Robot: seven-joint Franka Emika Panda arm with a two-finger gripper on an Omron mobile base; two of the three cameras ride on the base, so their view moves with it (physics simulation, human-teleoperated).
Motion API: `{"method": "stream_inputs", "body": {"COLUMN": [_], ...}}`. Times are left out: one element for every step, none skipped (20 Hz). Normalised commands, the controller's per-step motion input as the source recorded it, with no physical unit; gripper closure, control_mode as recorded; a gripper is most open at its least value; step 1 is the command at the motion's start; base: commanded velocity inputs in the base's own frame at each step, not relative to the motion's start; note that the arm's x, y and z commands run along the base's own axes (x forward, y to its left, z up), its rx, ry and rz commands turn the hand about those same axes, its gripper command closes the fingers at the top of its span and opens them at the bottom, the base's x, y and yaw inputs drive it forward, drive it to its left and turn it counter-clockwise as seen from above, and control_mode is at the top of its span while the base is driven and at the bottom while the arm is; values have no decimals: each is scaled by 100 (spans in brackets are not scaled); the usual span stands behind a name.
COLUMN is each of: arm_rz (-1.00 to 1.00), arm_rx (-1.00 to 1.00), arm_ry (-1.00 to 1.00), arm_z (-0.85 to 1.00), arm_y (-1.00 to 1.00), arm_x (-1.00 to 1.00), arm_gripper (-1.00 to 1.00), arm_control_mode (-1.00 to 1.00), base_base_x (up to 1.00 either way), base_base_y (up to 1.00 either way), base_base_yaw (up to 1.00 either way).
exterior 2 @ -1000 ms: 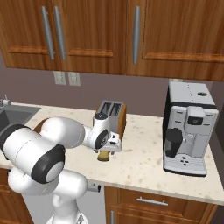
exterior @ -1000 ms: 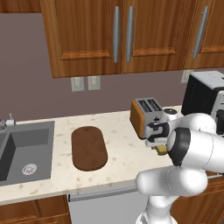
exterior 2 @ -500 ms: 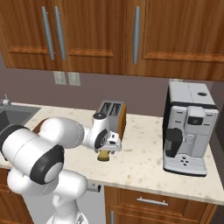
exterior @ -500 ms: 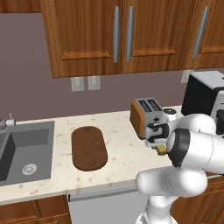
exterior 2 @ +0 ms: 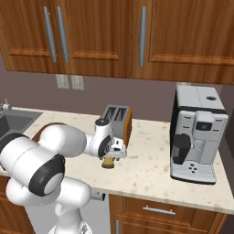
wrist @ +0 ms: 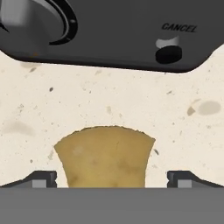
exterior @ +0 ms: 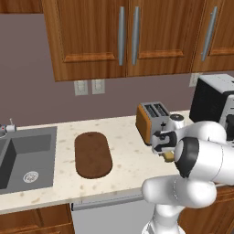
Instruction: Pick up the sponge from the counter and clean the cutting board by briefly scrubbing or pressing down on the cutting board. Once finished, release the sponge.
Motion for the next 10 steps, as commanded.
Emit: {"method": "stream_inputs", "body": {"arm_rz": [0,0,0,0,0,0,0,0,0,0], "arm_rx": [-1,0,0,0,0,0,0,0,0,0], "arm_ry": [0,0,0,0,0,0,0,0,0,0], "arm_z": [0,0,0,0,0,0,0,0,0,0], "arm_y": [0,0,0,0,0,0,0,0,0,0], "arm_x": [0,0,0,0,0,0,0,0,0,0], "arm_gripper": [-100,-100,-100,-100,-100,-100,-100,-100,-100,100], "arm_control_mode": [-100,-100,-100,-100,-100,-100,-100,-100,-100,-100], "base_base_x": [0,0,0,0,0,0,0,0,0,0], "base_base_y": [0,0,0,0,0,0,0,0,0,0], "base_base_yaw": [0,0,0,0,0,0,0,0,0,0]}}
